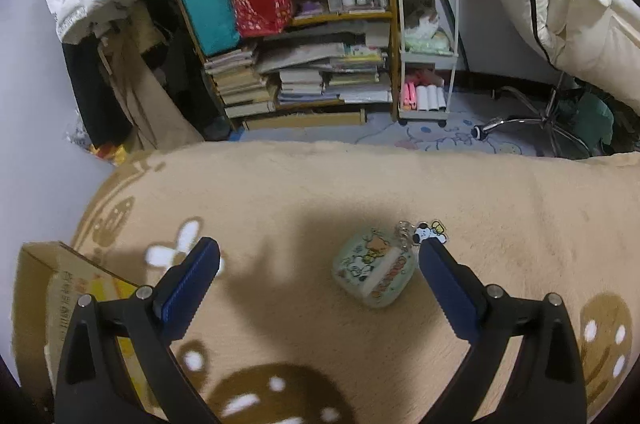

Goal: Organize rigid objects
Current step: 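Move the right tool back and grasp the green cartoon pouch, then lift the green pouch with the right tool and carry it over the box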

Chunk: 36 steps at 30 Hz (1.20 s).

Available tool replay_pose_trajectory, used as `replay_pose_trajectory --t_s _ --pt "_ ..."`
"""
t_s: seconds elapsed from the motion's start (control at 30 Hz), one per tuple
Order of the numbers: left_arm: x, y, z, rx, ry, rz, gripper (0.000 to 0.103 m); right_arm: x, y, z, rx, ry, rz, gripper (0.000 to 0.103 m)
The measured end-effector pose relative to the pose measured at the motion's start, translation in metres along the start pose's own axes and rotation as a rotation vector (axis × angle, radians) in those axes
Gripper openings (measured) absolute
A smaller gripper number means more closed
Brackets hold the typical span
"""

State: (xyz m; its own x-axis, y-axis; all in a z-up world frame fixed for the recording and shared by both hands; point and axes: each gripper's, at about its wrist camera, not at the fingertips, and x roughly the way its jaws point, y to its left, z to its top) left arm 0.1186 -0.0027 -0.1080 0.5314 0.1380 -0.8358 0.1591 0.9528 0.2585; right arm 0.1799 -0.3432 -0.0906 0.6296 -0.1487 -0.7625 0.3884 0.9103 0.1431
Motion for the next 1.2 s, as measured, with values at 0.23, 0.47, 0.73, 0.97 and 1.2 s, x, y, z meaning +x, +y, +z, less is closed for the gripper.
replay_pose_trajectory --t_s 0.23,0.47,0.73,0.97,1.2 --pt "-0.002 0.000 -0.001 0.001 -0.009 0.010 0.032 0.033 -0.025 -0.004 0.074 0.078 -0.006 0.103" --pt "-0.002 -0.001 -0.003 -0.001 -0.010 0.005 0.030 0.051 -0.027 -0.013 0.071 0.123 -0.055 0.085" --pt "-0.003 0.000 -0.004 -0.001 -0.011 0.003 0.030 0.057 -0.035 -0.020 0.074 0.152 -0.071 0.067" --pt "-0.003 0.000 -0.004 0.000 -0.011 0.004 0.030 0.047 -0.031 -0.023 0.038 0.142 -0.091 0.067" --pt "-0.003 0.000 -0.004 0.001 -0.010 0.005 0.030 0.022 -0.023 -0.026 0.009 0.097 -0.063 0.067"
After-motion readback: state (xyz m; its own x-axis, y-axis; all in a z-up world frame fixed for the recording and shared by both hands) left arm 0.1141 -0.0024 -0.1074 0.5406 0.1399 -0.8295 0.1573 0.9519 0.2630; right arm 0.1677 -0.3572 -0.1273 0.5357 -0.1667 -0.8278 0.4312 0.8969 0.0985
